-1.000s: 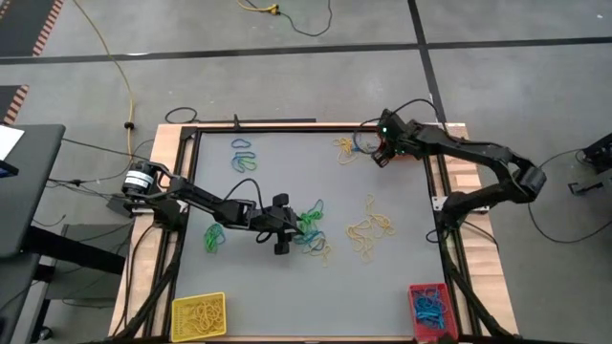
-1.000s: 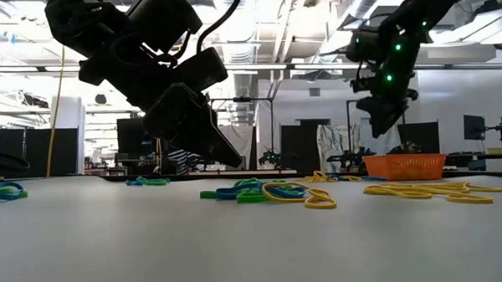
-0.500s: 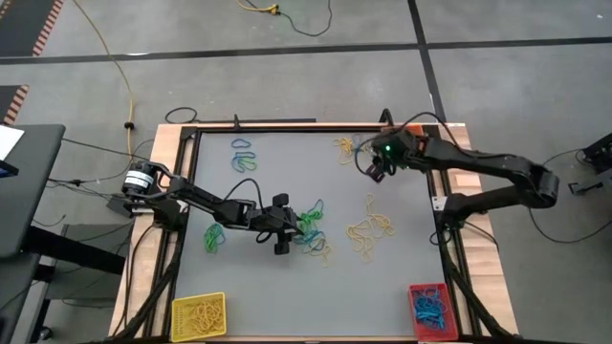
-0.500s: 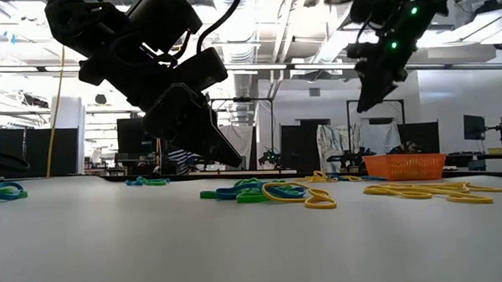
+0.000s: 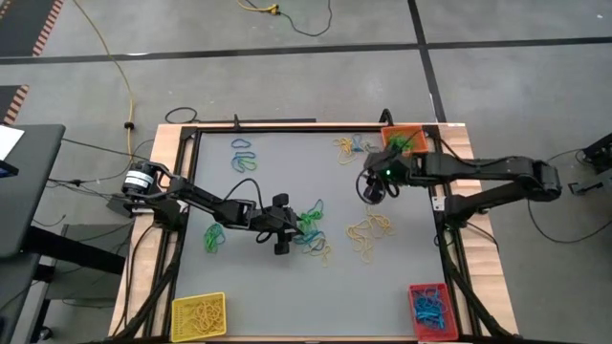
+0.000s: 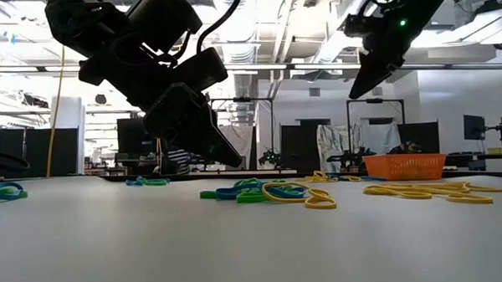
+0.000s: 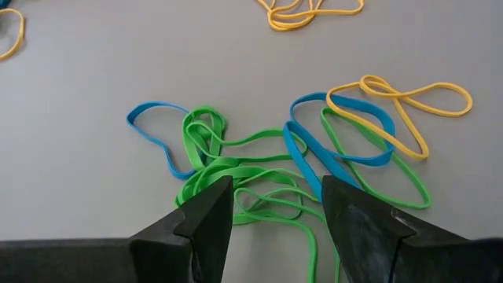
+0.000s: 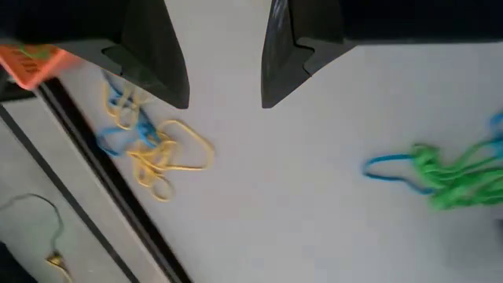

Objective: Sort rubber bands into baskets
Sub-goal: Put the green rubber band into the orange bin

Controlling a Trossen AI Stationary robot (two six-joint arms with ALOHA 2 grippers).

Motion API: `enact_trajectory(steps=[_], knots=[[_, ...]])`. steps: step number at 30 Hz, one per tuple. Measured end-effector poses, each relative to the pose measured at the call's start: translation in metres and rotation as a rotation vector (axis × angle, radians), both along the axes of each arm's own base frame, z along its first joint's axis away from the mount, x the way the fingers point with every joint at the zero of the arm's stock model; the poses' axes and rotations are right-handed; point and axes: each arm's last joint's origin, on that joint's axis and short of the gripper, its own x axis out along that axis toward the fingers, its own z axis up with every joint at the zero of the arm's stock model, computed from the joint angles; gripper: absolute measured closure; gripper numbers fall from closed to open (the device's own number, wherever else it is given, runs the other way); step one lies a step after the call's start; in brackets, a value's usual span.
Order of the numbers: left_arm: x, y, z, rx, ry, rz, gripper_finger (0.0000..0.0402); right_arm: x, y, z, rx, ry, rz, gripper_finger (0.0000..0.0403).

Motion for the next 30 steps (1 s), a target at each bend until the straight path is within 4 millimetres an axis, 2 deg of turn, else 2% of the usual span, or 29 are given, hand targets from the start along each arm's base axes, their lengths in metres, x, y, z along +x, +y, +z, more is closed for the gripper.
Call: enact_trajectory(steps=[7,17,26,30], knots=[[0.000,0.000,0.000,0.000,0.000,0.000,0.0216,0.004,0.031,-0.007,0.025,-0.007,0.124,0.0214],[0.000,0.000,0.000,0.000,0.000,0.000,0.0216,0.013,0.072,0.003,0.042,-0.162,0.300,0.0214],[0.000,0.000,0.000,0.005,0.000,-0.004,0.0216,0.015,0.089,0.008,0.026,-0.229,0.395,0.0214],[0.000,0.000,0.000,0.001,-0.001,-0.001,0.0216,0.020,0.096,0.004,0.018,-0.227,0.426,0.0214]])
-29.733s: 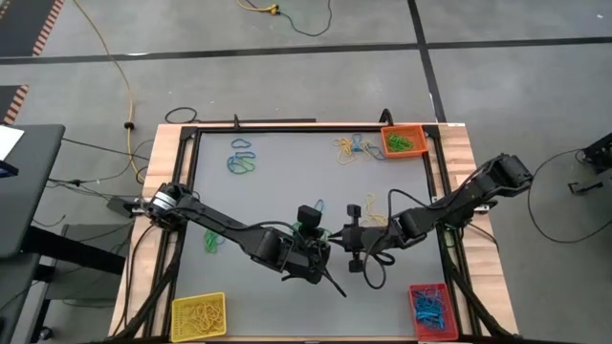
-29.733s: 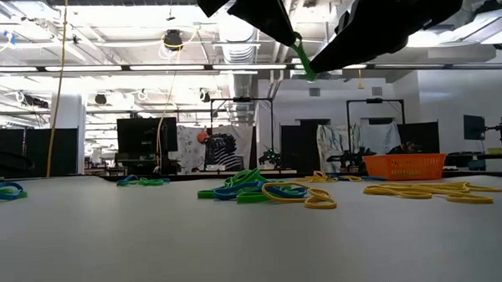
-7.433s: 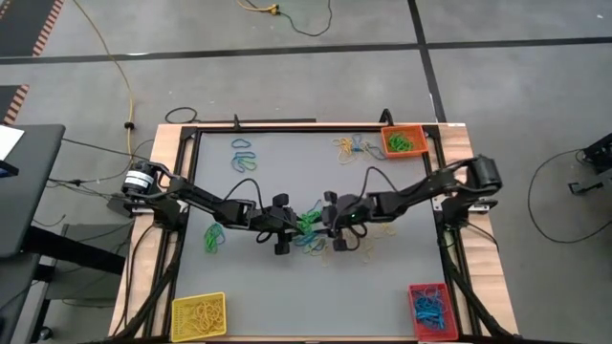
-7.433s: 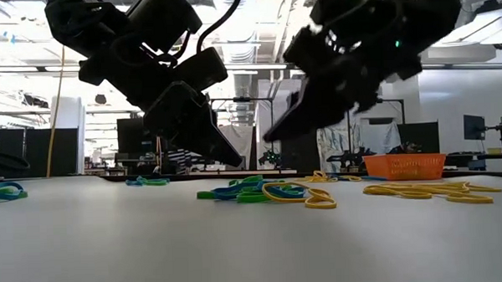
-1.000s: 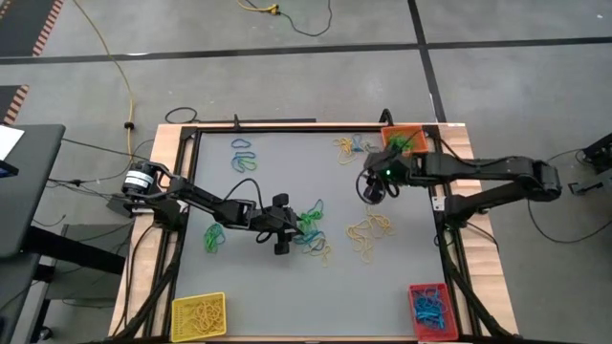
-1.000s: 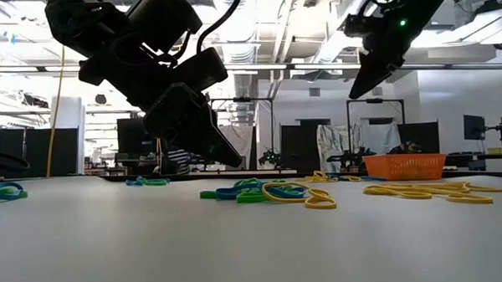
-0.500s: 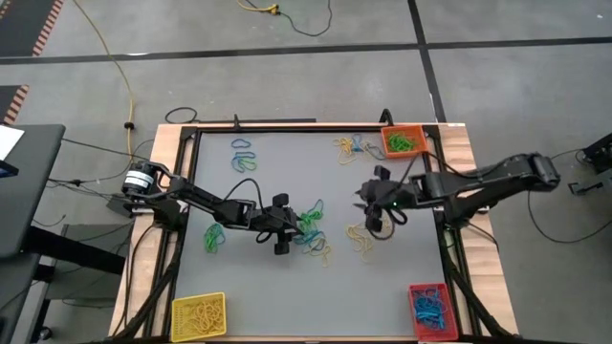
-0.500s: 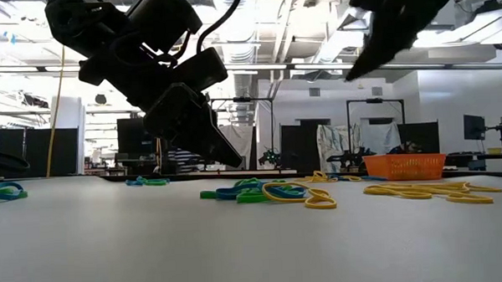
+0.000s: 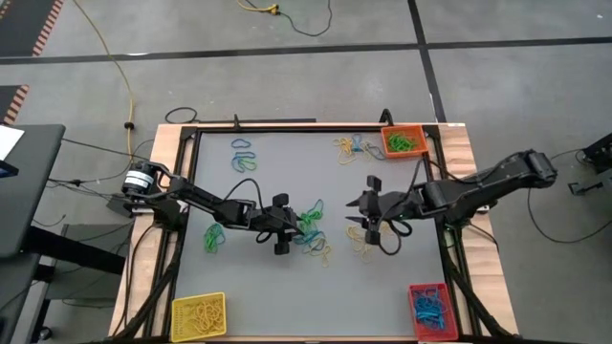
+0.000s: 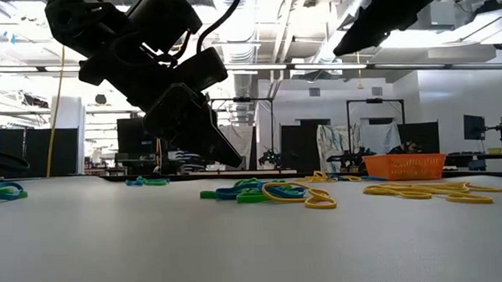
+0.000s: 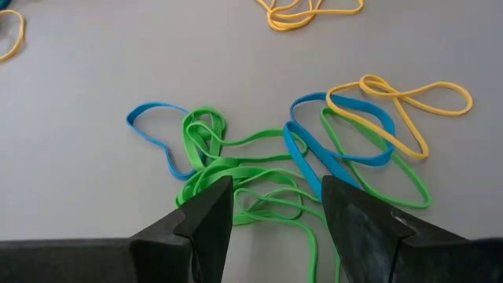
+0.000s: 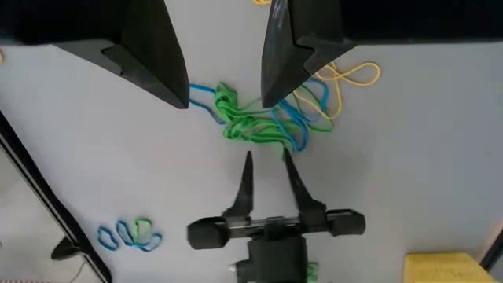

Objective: Sort rubber bands into baskets
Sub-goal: Put the green rubber band into the orange bin

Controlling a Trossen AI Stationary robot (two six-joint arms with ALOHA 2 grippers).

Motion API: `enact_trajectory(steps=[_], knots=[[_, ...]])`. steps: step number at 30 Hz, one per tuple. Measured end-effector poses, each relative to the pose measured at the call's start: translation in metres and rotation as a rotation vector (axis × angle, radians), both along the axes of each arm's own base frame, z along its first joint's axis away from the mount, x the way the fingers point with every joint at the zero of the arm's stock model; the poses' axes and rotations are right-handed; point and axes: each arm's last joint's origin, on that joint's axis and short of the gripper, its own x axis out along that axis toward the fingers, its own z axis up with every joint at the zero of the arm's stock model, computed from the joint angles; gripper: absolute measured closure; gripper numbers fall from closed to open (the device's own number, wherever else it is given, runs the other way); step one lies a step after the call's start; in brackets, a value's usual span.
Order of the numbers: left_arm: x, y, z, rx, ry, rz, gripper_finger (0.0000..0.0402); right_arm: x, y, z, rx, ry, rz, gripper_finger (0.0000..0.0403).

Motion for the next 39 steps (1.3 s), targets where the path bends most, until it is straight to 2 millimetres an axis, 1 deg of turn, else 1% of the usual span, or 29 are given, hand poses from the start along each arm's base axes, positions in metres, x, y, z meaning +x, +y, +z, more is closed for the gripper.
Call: enact_trajectory(steps=[5,8,13,26,29,31,33,35,39], knots=[[0.000,0.000,0.000,-0.003,-0.005,0.000,0.0216,0.017,0.009,-0.017,-0.050,0.030,0.049,0.0214],[0.000,0.000,0.000,0.032,0.008,-0.031,0.0216,0.028,0.012,-0.027,-0.087,0.039,0.074,0.0214],[-0.001,0.000,-0.001,0.048,0.023,-0.042,0.0216,0.043,0.016,-0.037,-0.109,0.003,0.094,0.0214],[-0.006,0.001,-0.007,0.037,0.098,-0.030,0.0216,0.065,0.022,-0.059,-0.121,-0.021,0.107,0.0214],[-0.006,0.001,-0.007,0.027,0.096,-0.027,0.0216,0.069,0.023,-0.065,-0.121,-0.024,0.106,0.0214],[-0.005,-0.001,-0.005,-0.001,0.081,-0.056,0.0216,0.071,0.022,-0.070,-0.125,-0.012,0.105,0.0214],[-0.004,-0.004,0.000,-0.044,0.050,-0.105,0.0216,0.074,0.021,-0.074,-0.125,-0.010,0.100,0.0214],[-0.002,-0.009,0.010,-0.080,0.008,-0.142,0.0216,0.076,0.020,-0.079,-0.127,0.001,0.095,0.0214],[-0.008,-0.018,0.035,-0.092,-0.074,-0.196,0.0216,0.078,0.020,-0.078,-0.122,-0.019,0.095,0.0214]])
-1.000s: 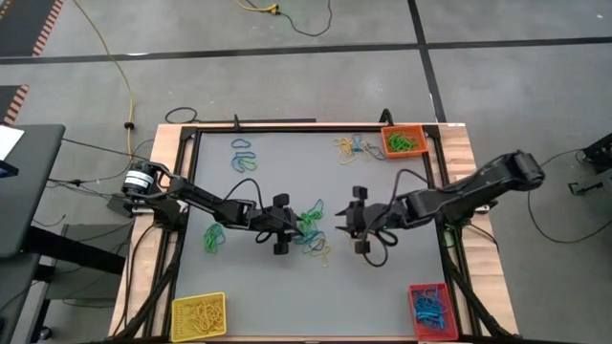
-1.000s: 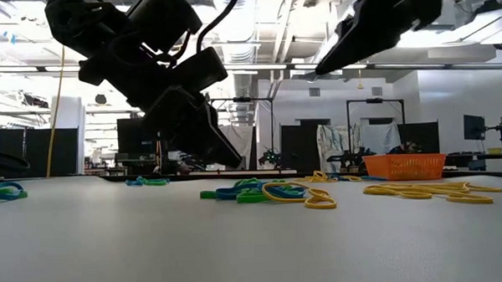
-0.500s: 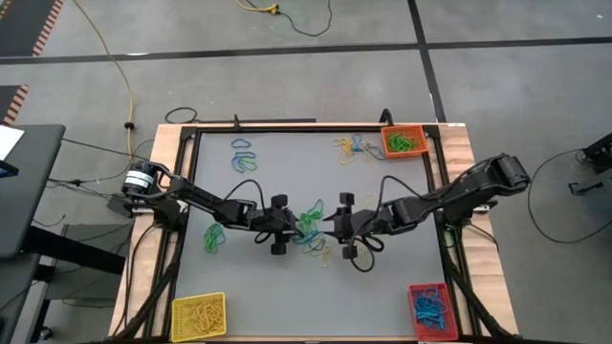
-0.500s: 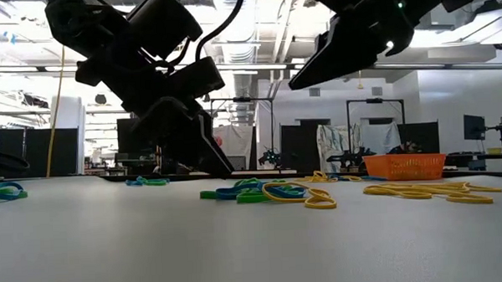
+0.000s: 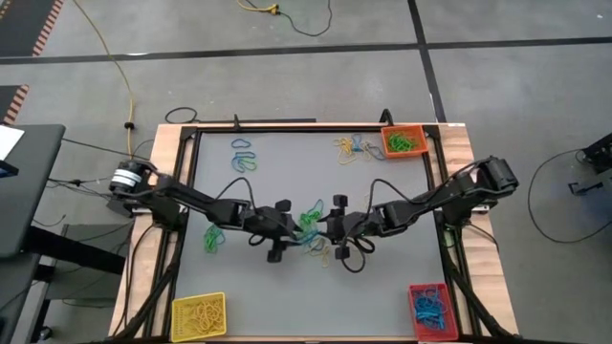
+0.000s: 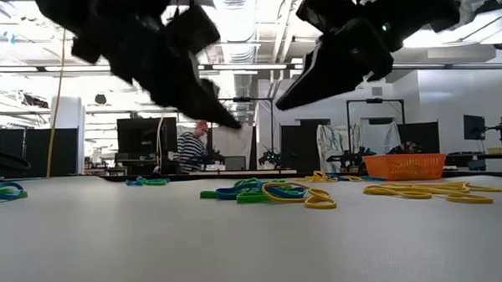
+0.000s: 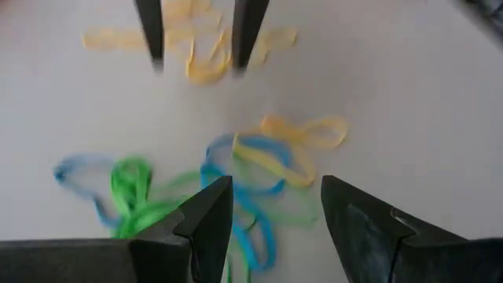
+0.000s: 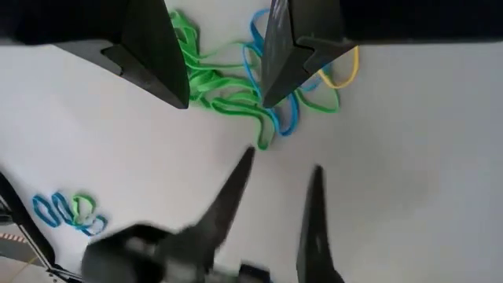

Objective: Sort rubber bands into baskets
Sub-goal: Put the green rubber band into the orange bin

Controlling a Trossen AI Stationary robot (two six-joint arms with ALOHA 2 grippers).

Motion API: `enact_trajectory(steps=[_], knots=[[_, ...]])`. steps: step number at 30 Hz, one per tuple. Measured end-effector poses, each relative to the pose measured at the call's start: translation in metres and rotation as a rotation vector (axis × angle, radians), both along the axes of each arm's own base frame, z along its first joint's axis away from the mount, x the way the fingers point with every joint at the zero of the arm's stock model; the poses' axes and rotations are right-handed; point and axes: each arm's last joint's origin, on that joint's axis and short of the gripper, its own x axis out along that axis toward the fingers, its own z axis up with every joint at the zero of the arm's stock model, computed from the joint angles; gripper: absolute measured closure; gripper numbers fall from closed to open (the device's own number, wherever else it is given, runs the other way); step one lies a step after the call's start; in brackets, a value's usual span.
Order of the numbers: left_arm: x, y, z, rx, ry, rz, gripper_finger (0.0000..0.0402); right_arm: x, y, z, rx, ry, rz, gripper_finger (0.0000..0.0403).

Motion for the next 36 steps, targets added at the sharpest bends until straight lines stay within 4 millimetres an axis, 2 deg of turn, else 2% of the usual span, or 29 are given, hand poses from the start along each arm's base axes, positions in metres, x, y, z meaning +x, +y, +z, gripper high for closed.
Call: enact_trajectory(steps=[4,7,17,21,29,32,36], knots=[[-0.013,-0.008,0.027,0.030,-0.046,-0.018,0.0216,0.001,0.002,0.005,-0.005,-0.033,0.019,0.0214],[-0.028,-0.007,0.035,0.092,0.010,0.042,0.0216,0.002,0.003,0.009,-0.011,-0.071,0.039,0.0214],[-0.070,0.007,0.033,0.261,0.294,0.311,0.0216,0.005,-0.003,0.012,-0.025,-0.100,0.041,0.0214],[-0.089,0.015,0.028,0.291,0.332,0.417,0.0216,0.005,-0.006,0.012,-0.022,-0.095,0.028,0.0214],[-0.135,0.024,0.010,0.067,0.327,0.509,0.0216,0.005,-0.006,0.010,-0.026,-0.077,0.029,0.0214],[-0.149,0.026,0.011,-0.056,0.317,0.544,0.0216,0.004,-0.006,0.009,-0.028,-0.068,0.029,0.0214],[-0.167,0.027,0.011,-0.178,0.388,0.566,0.0216,0.004,-0.006,0.009,-0.028,-0.069,0.029,0.0214]])
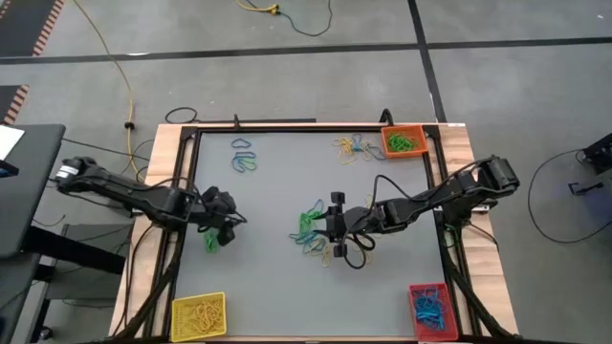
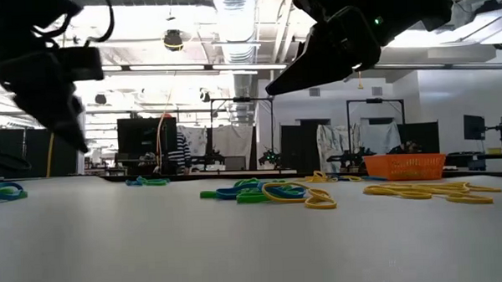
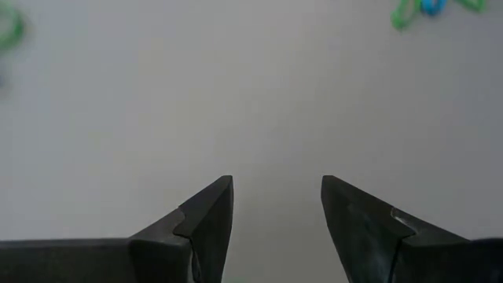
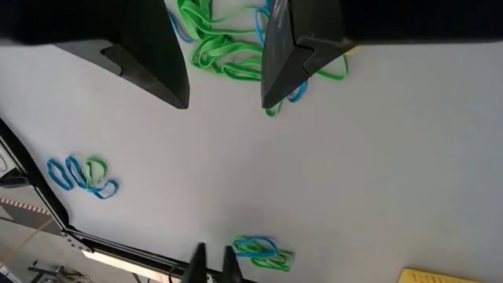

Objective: Sort rubber bands into baskets
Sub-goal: Put the green rubber band into the orange bin

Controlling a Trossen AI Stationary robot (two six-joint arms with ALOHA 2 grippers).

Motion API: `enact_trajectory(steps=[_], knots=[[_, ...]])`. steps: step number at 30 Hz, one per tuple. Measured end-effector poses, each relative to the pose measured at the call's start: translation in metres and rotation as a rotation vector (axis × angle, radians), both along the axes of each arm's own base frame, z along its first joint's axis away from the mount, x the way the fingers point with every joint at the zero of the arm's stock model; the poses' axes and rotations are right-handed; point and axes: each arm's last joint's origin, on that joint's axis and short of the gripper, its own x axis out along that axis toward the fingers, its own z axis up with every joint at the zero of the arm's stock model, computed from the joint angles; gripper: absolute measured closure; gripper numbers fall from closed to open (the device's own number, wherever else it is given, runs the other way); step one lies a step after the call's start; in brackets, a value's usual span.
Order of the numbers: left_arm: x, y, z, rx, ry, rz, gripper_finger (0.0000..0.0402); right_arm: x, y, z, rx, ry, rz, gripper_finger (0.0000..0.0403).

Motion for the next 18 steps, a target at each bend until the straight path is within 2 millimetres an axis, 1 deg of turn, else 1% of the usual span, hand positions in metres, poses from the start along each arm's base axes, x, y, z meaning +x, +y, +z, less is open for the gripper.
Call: enact_trajectory(steps=[5,9,15,18], knots=[[-0.016,0.001,-0.002,-0.099,0.110,0.050,0.0216,0.000,0.000,0.000,0.000,0.000,0.000,0.0214],[-0.023,0.001,-0.005,-0.156,0.194,0.064,0.0216,0.000,0.000,0.000,0.001,0.000,0.000,0.0214],[-0.030,0.003,-0.011,-0.144,0.316,0.144,0.0216,0.000,0.000,0.000,0.001,-0.001,0.000,0.0214],[-0.029,0.003,-0.014,-0.127,0.340,0.177,0.0216,0.000,0.000,0.000,0.001,-0.001,0.000,0.0214]])
